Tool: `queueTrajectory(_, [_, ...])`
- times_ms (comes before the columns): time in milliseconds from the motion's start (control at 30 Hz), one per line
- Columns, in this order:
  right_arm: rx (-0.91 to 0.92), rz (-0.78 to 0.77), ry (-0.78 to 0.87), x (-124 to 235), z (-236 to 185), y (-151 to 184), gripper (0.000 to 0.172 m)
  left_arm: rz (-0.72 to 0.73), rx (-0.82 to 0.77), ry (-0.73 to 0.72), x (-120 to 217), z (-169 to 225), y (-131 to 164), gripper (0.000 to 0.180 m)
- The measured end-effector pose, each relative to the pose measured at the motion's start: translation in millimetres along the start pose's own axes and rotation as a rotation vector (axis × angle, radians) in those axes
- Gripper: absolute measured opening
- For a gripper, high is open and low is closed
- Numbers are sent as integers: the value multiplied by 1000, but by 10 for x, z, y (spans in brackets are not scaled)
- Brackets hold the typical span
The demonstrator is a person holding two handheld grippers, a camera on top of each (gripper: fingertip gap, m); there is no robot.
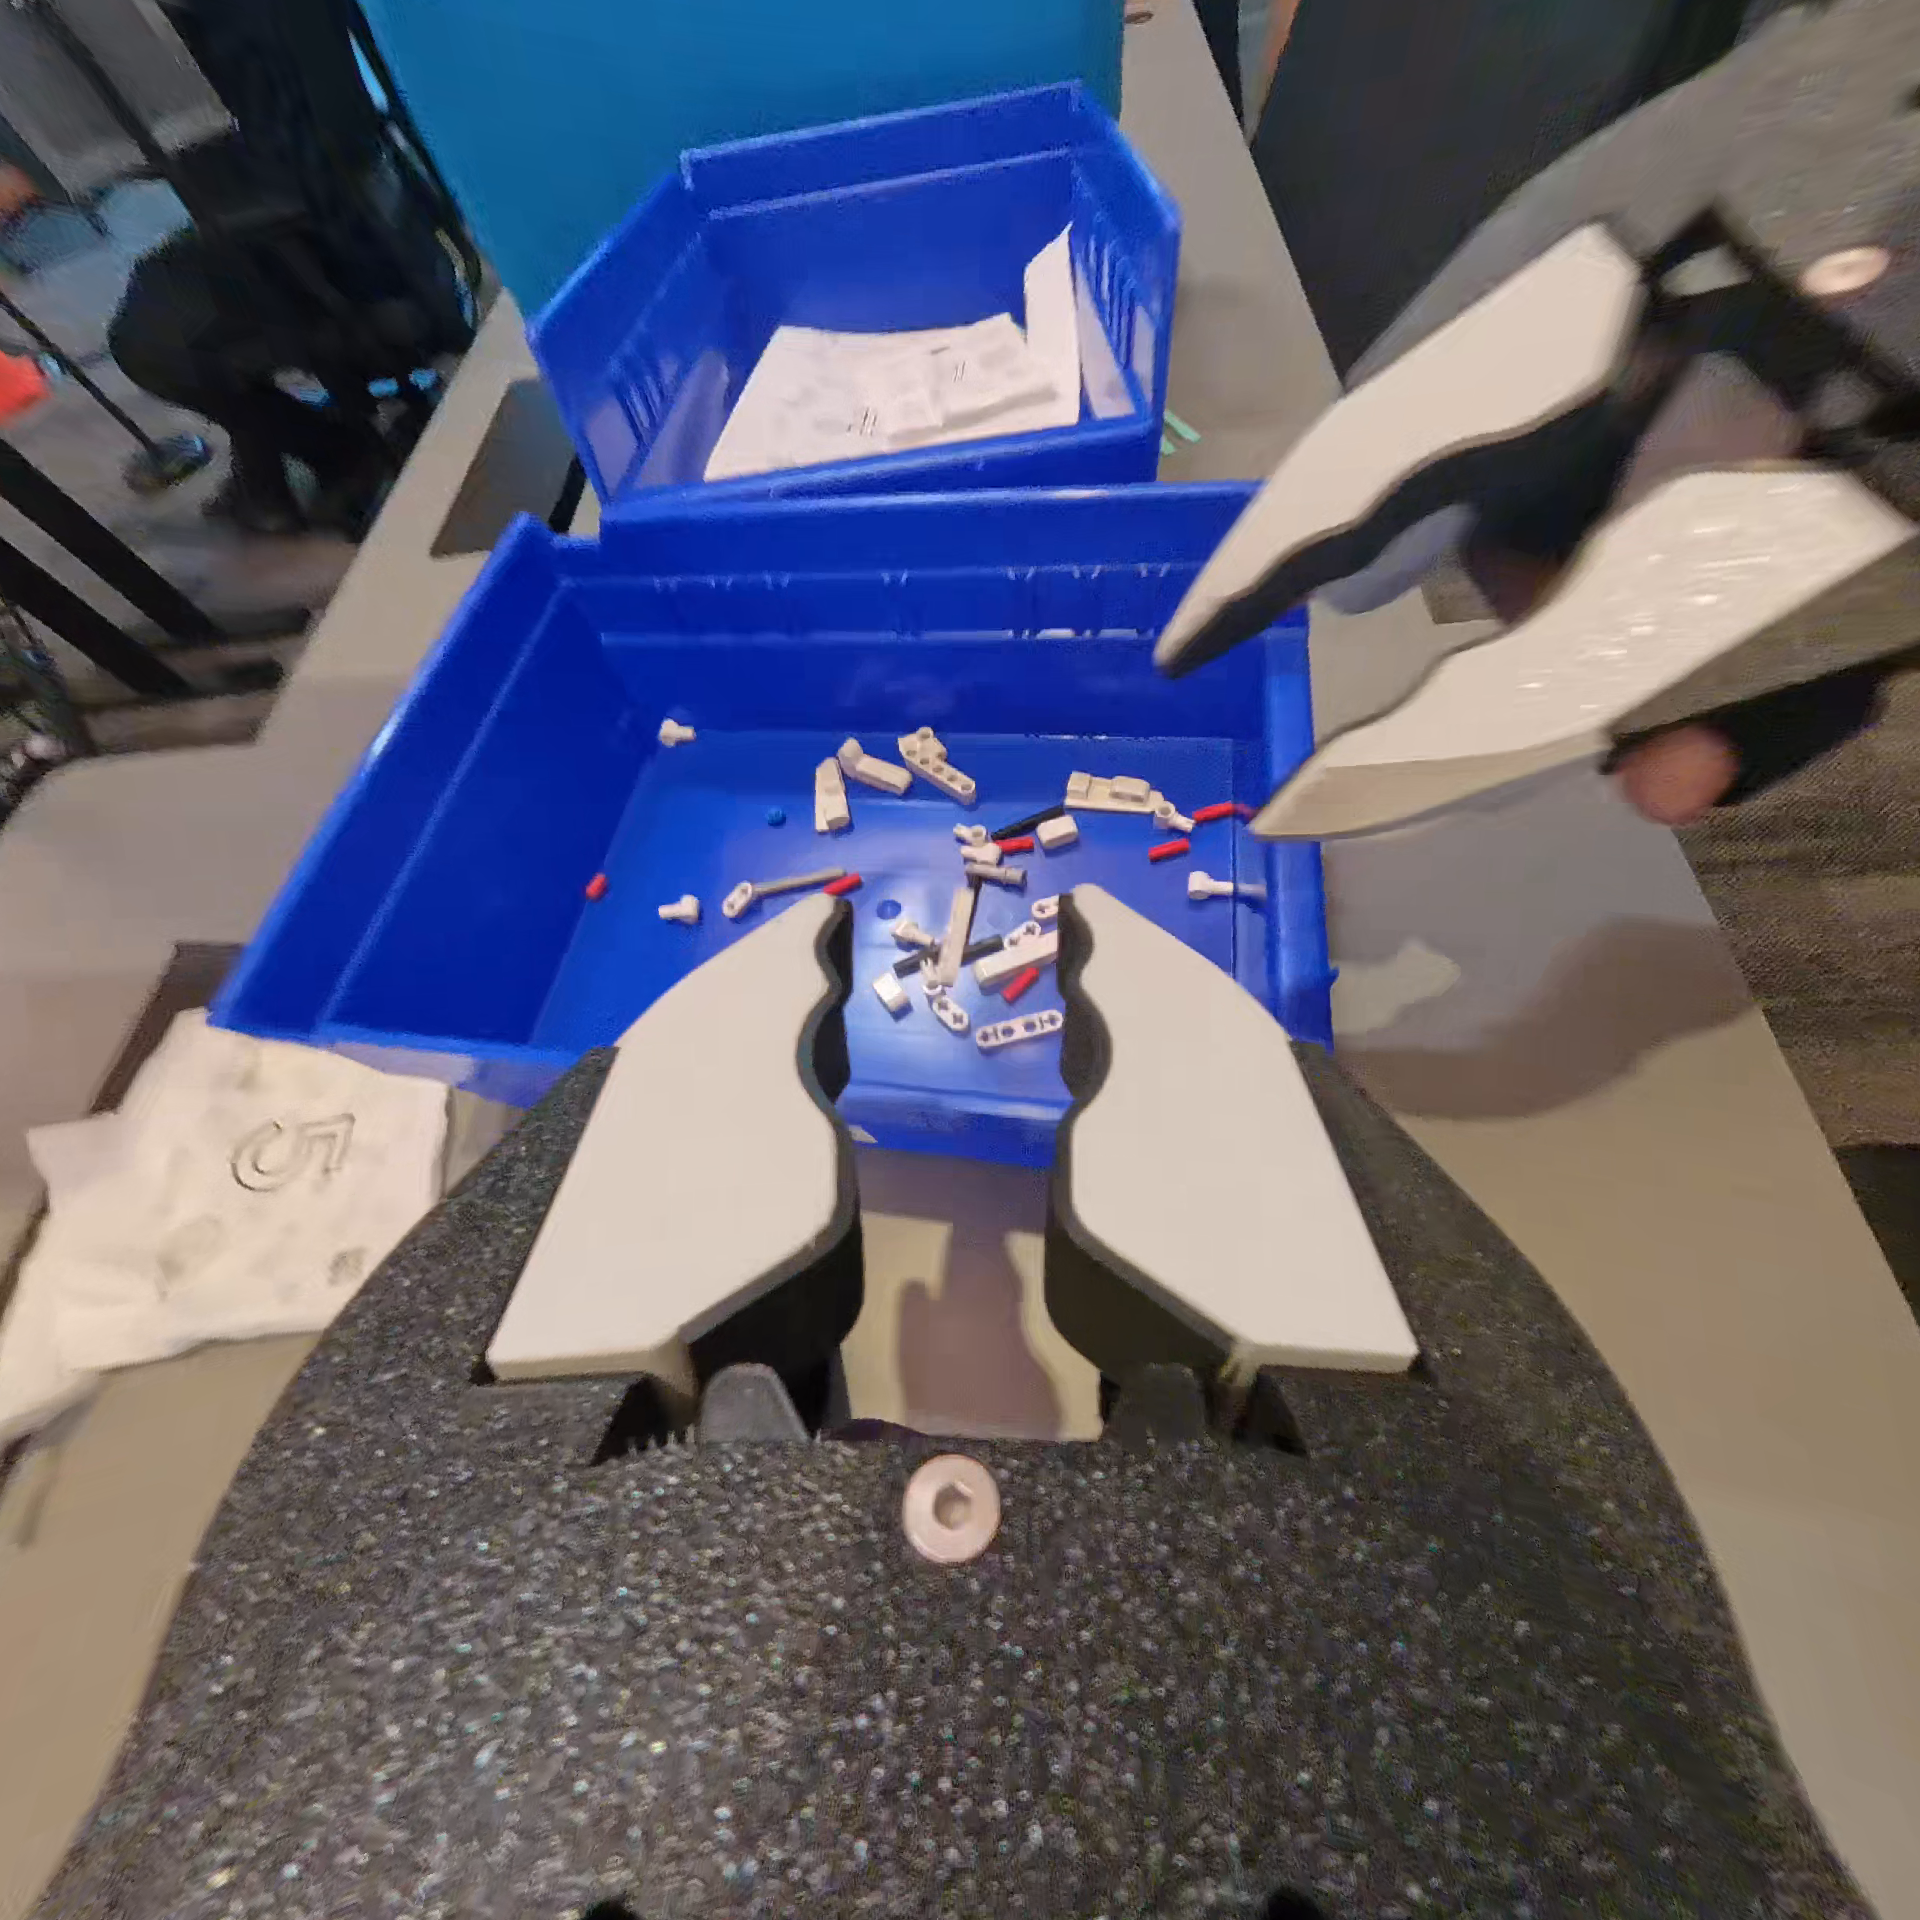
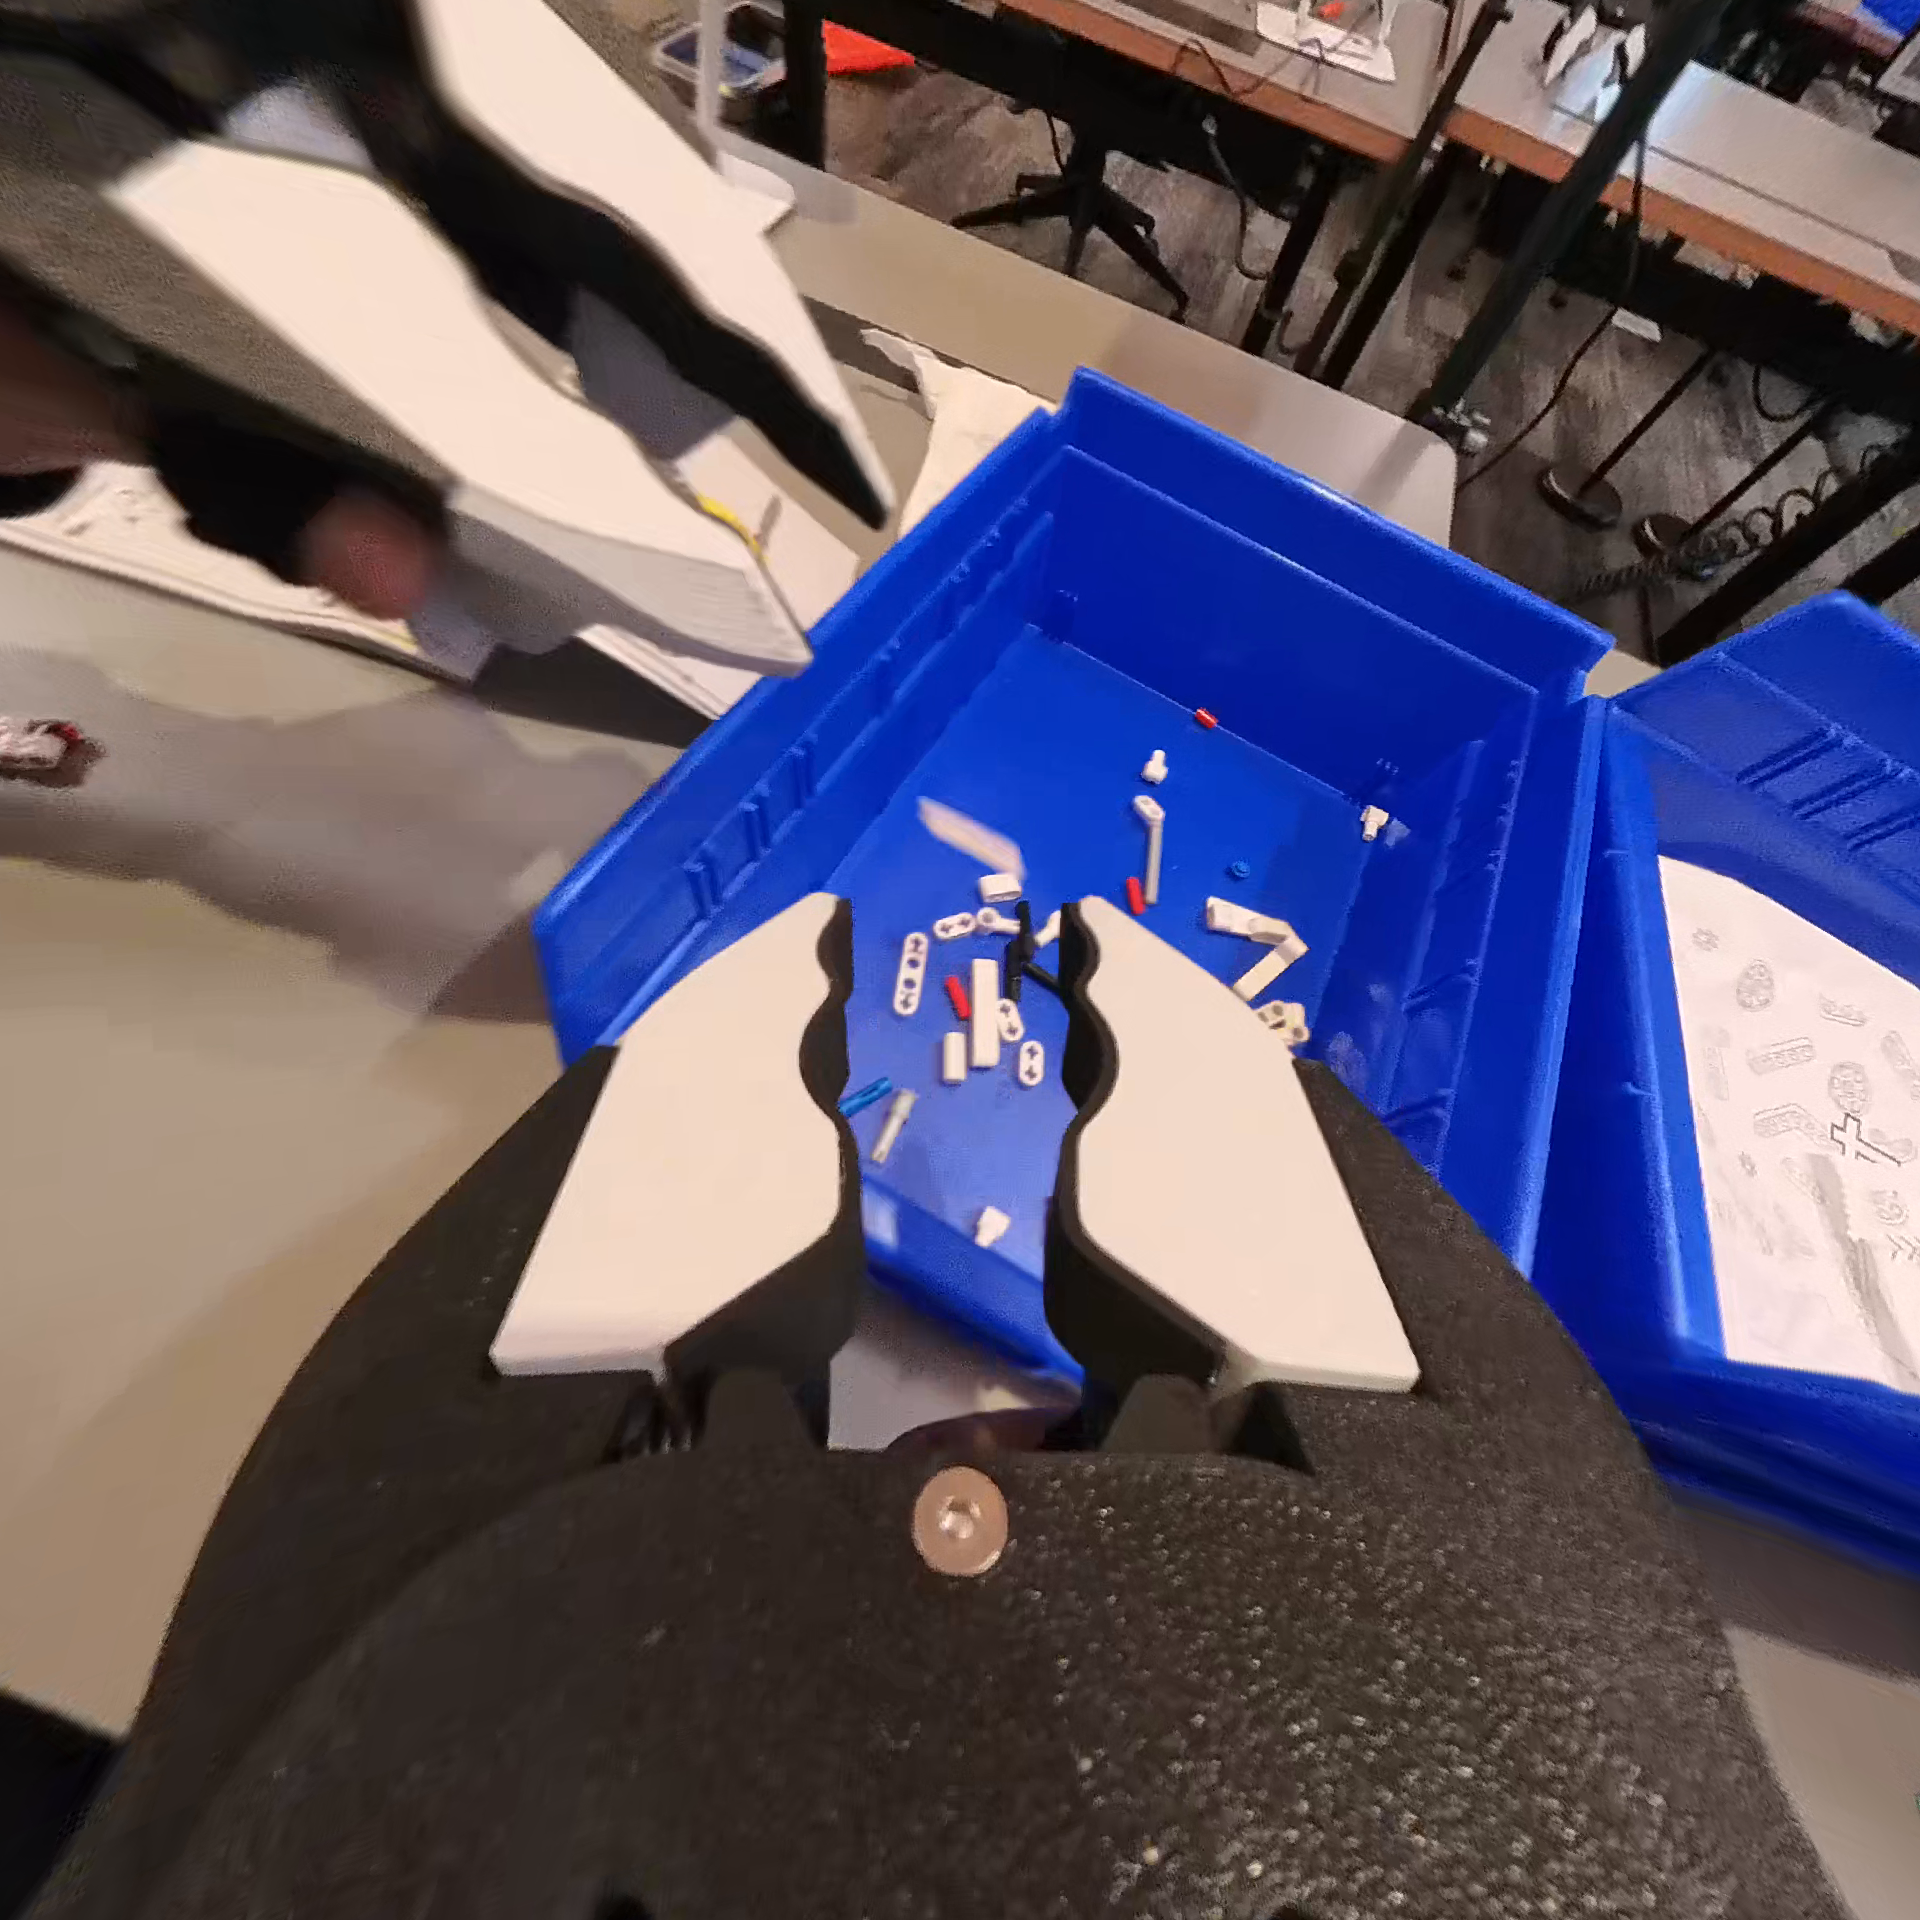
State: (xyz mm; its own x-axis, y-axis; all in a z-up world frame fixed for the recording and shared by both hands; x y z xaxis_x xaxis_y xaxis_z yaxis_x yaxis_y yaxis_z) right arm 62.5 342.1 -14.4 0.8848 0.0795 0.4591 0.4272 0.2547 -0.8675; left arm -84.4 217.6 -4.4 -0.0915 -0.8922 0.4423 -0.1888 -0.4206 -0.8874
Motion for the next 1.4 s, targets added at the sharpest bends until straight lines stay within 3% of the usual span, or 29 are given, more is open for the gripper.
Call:
queueTrajectory(100, [57,24,-63,124,-206,3,36,53,26,-19,218,8,150,39])
queueTrajectory(200, [148,48,-190,188,-537,-39,31,82,-18,-68,699,59,345,39])
queueTrajectory(333, [244,48,-402,74,-1090,-96,30,-3,-26,-40,1335,192,823,36])
queueTrajectory(467, [292,53,-587,-314,-1630,-112,29,-125,-43,-53,1714,380,1433,33])
queueTrajectory(633, [372,-58,-689,-1051,-2142,-34,32,-269,-8,-11,1821,541,1916,32])
queueTrajectory(767, [544,-65,-682,-1440,-2259,-52,33,-364,-3,26,1766,604,2085,32])
queueTrajectory(900, [648,-7,-833,-1584,-2279,-129,37,-327,29,63,1780,600,2118,31])
queueTrajectory(1033, [713,-46,-917,-1668,-2340,-188,32,-292,34,86,1804,574,2162,32])
queueTrajectory(1100, [702,-83,-961,-1691,-2370,-205,19,-277,21,84,1819,559,2169,33])
queueTrajectory(1200, [677,-71,-993,-1717,-2387,-229,19,-241,4,46,1864,511,2189,33])
queueTrajectory(1400, [322,111,-1173,-1726,-2206,-347,18,10,-74,13,2087,474,2166,30])
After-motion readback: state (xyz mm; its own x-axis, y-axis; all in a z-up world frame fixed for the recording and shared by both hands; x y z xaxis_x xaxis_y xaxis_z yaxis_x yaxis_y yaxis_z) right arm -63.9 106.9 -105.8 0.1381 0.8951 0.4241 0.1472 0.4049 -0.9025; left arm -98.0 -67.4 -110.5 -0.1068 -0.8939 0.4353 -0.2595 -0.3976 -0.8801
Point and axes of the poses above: each gripper's, where its closed fingertips meet, x back along the fingers, y out of its underside, z = x × y across the jaws, the point moved 10 cm from there along x, back along the fingers, and after that the axes turned 2 degrees about z, right-handed, at the moved point
